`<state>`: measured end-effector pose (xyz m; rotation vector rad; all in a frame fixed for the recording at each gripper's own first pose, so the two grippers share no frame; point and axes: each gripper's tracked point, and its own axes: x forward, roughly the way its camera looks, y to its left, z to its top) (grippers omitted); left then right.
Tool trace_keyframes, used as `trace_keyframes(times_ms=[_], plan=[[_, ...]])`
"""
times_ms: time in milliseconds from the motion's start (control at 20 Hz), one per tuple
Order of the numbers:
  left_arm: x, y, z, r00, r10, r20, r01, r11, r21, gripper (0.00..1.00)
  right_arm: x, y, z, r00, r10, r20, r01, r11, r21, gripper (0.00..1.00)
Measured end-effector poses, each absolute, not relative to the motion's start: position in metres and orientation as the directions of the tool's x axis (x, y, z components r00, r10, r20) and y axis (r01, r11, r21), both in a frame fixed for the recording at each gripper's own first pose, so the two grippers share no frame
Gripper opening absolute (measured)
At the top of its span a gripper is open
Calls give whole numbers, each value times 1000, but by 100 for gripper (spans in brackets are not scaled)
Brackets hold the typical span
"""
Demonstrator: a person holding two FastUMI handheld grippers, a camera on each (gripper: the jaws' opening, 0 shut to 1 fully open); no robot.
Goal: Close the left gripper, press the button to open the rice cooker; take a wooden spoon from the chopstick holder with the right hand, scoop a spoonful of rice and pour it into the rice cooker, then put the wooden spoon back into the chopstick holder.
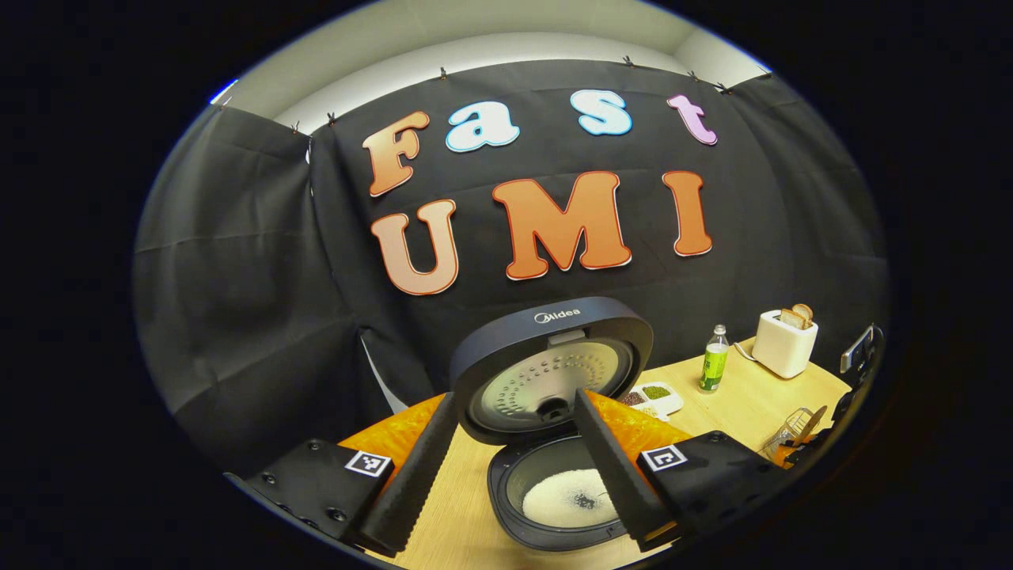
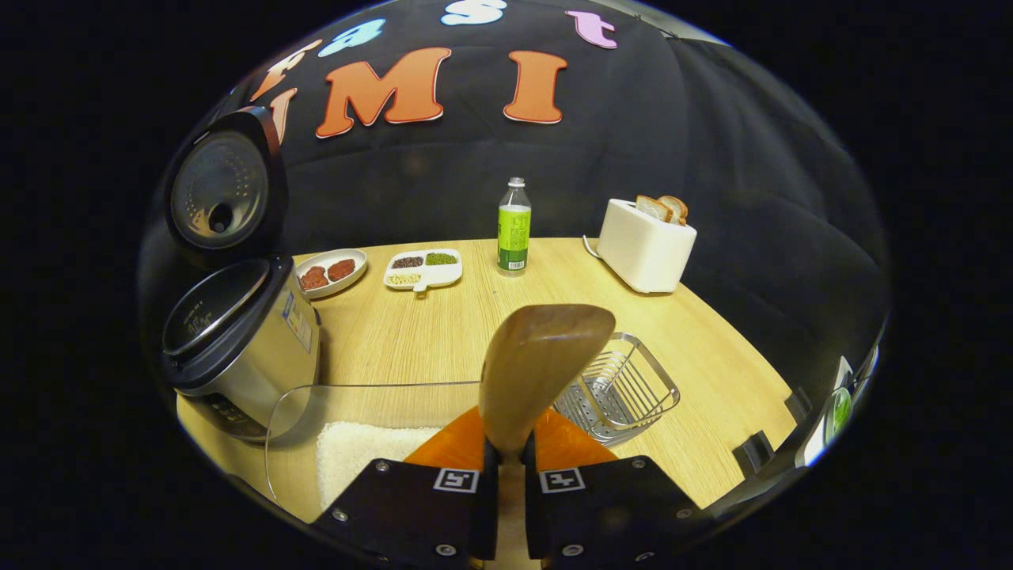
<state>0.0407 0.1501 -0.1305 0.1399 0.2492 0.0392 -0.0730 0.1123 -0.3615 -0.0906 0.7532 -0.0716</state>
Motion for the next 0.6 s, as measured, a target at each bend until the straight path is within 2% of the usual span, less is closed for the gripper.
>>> trace_keyframes(times_ms=[50, 100, 150, 250, 300, 350, 400, 450, 600], plan=[[40, 149, -132, 967, 55, -248, -20, 990, 142, 91, -74, 112, -362, 731, -95, -676, 28, 994, -109, 14], [40, 149, -132, 967, 55, -249, -20, 990, 141, 95, -74, 113, -361, 735, -94, -671, 24, 993, -114, 11], [41, 149, -132, 967, 56, -248, -22, 990, 141, 99, -73, 113, -362, 739, -95, -667, 22, 993, -117, 13], [40, 150, -131, 967, 60, -248, -25, 989, 143, 99, -75, 113, -362, 728, -93, -679, 24, 994, -110, 12], [40, 151, -131, 967, 63, -248, -27, 989, 146, 91, -75, 114, -363, 717, -92, -691, 23, 994, -108, 11], [41, 152, -132, 966, 66, -249, -30, 989, 148, 99, -75, 114, -365, 704, -91, -705, 22, 994, -107, 10], [40, 153, -132, 965, 69, -252, -32, 988, 150, 99, -76, 115, -366, 693, -91, -716, 24, 994, -103, 9], [39, 155, -133, 965, 73, -253, -35, 988, 151, 91, -76, 117, -367, 684, -91, -724, 25, 995, -101, 9], [38, 159, -132, 964, 79, -255, -41, 988, 151, 91, -83, 132, -367, 685, -58, -726, 7, 997, -72, 5]])
